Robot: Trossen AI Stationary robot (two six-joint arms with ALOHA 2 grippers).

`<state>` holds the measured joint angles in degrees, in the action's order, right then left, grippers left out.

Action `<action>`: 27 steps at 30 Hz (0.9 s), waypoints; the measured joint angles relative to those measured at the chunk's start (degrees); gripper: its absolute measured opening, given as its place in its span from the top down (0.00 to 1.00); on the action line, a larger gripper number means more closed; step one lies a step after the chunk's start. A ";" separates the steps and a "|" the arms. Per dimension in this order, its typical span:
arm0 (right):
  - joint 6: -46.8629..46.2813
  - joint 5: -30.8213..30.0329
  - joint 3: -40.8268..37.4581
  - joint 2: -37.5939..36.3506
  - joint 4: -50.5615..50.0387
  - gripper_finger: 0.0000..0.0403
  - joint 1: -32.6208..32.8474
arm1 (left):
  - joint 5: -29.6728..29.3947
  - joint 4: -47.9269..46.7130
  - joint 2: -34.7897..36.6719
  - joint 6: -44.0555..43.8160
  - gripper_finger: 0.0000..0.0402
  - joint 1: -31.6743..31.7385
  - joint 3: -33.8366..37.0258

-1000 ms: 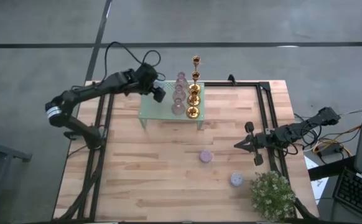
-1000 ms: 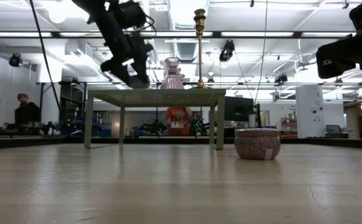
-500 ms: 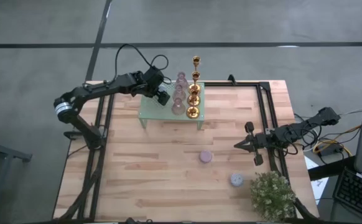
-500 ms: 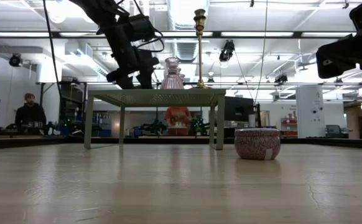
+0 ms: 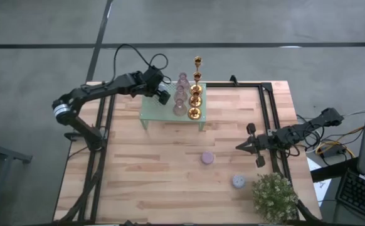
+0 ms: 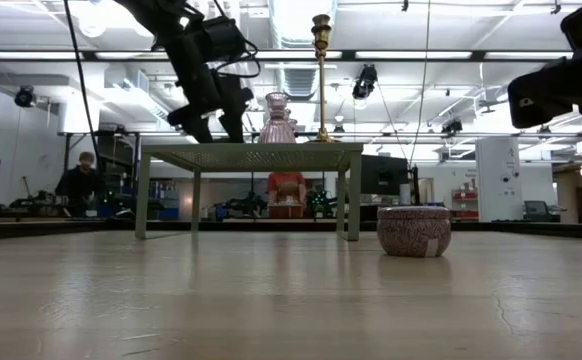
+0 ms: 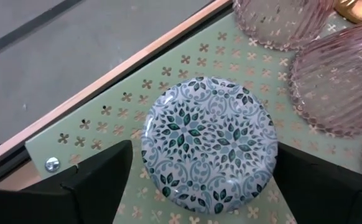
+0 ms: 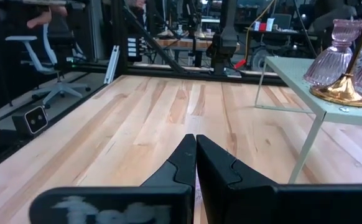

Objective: Pick & Place candle stick holders
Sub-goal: Put the blue scented candle on the shelf, then put the pink scented candle on the shelf aligned with the scented candle

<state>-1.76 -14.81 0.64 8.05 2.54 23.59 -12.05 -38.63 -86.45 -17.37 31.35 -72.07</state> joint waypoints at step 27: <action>-9.39 -0.22 0.00 1.51 4.14 0.98 0.02 | 3.10 1.27 13.20 2.38 0.18 -19.42 2.92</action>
<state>-11.15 -15.03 0.64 9.56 6.68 23.62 -8.95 -37.36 -73.25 -15.00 11.93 -69.15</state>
